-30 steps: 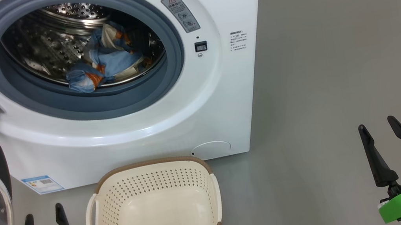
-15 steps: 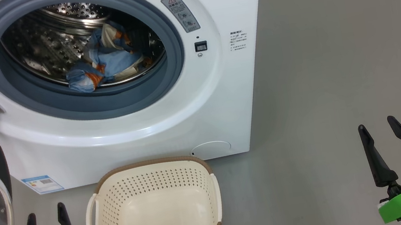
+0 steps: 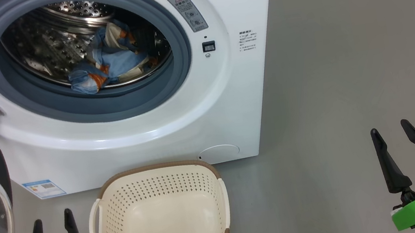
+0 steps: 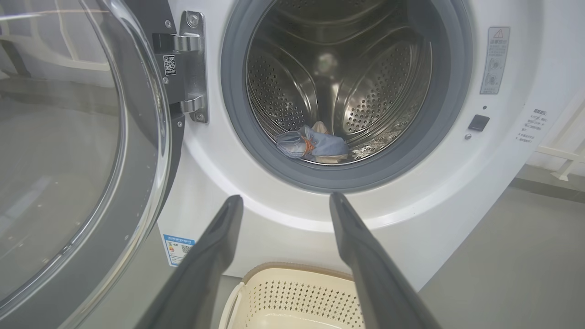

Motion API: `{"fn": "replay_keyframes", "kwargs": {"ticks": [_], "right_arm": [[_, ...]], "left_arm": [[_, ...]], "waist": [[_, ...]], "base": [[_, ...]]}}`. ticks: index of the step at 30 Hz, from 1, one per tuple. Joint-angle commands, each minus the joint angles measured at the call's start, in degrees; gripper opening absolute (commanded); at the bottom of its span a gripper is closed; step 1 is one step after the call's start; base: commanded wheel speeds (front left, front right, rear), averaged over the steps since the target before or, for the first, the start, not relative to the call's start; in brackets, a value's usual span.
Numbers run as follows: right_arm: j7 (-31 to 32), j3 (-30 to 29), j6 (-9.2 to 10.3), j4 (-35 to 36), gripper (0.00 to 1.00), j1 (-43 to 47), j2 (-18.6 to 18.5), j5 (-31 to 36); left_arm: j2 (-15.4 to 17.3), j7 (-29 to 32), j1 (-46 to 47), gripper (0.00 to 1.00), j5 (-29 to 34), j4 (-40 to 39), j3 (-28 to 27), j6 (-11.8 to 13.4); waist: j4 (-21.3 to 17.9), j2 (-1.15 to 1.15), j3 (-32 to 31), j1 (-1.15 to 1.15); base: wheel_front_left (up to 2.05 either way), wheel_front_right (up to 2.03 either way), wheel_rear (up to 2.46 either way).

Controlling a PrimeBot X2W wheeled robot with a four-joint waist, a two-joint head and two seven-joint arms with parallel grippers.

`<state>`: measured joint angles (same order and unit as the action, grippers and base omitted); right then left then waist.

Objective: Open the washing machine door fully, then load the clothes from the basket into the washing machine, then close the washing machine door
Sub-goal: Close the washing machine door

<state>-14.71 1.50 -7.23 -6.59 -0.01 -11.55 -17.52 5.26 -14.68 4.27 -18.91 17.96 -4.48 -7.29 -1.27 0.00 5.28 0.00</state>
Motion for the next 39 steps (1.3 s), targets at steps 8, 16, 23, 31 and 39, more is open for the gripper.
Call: {"fn": "replay_keyframes", "kwargs": {"ticks": [8, 16, 23, 31, 39], "right_arm": [[-0.29, 0.85, -0.25, 1.58, 1.0, -0.64, -0.92, 0.17], [-0.29, 0.78, -0.25, 1.67, 1.0, -0.77, -0.84, 0.17], [-0.29, 0.63, -0.25, 1.65, 1.0, -0.92, -0.95, 0.16], [-0.29, 0.75, -0.25, 1.64, 1.0, -0.97, -1.24, 0.09], [-0.29, 1.2, -0.25, 2.05, 1.0, -0.94, -1.51, 0.27]], "left_arm": [[1.57, -0.32, 0.58, 1.0, -0.13, -1.54, -1.49, -0.2], [1.52, -0.32, 0.49, 1.0, 0.04, -1.83, -1.36, -0.2], [1.96, -0.32, 0.19, 1.0, -0.77, -2.44, -0.4, -0.2], [2.07, -0.32, -0.19, 1.0, -0.92, -2.62, 0.66, -0.2], [1.84, -0.32, -0.32, 1.0, -1.35, -2.57, 0.98, -0.2]], "waist": [[0.05, 0.0, 0.25, 0.0], [0.06, 0.0, 0.54, 0.0], [0.07, 0.0, 0.65, 0.0], [0.17, 0.0, 0.41, 0.0], [1.53, 0.0, 0.31, 0.0]], "base": [[-0.25, 0.25, 0.0], [-1.25, 1.25, 0.0], [-1.23, 1.23, 0.0], [-0.26, 0.26, 0.0], [0.0, 0.0, 0.0]]}}
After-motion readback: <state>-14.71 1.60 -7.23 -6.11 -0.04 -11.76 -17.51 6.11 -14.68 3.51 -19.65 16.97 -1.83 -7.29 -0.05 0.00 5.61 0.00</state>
